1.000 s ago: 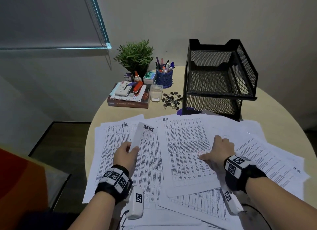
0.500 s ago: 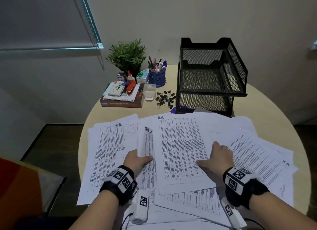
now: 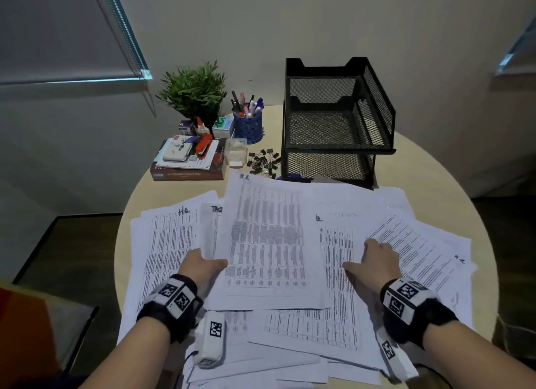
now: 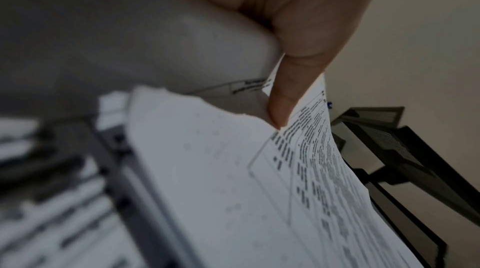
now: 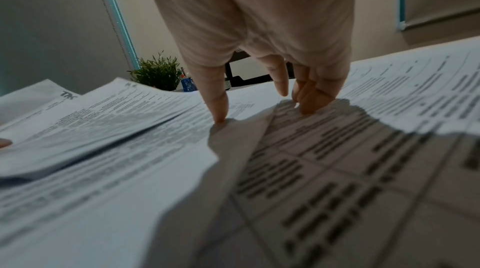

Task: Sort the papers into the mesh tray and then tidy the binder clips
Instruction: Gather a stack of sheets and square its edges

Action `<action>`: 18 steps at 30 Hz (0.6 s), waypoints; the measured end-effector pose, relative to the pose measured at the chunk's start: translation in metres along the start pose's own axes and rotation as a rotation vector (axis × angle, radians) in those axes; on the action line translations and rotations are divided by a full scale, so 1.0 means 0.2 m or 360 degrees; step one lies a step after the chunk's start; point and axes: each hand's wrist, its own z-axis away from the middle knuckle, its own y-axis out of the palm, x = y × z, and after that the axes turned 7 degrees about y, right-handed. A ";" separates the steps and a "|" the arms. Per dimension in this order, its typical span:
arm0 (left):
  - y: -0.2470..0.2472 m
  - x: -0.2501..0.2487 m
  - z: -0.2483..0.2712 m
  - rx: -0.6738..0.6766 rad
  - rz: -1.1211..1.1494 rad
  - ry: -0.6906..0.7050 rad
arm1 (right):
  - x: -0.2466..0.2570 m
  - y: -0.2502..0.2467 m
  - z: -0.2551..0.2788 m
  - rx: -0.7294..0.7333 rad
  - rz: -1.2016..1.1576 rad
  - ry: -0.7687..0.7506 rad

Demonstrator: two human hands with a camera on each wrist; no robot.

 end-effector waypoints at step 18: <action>-0.21 0.04 -0.05 -0.0068 -0.0001 -0.0225 | -0.04 0.03 0.00 0.0318 -0.1327 0.0158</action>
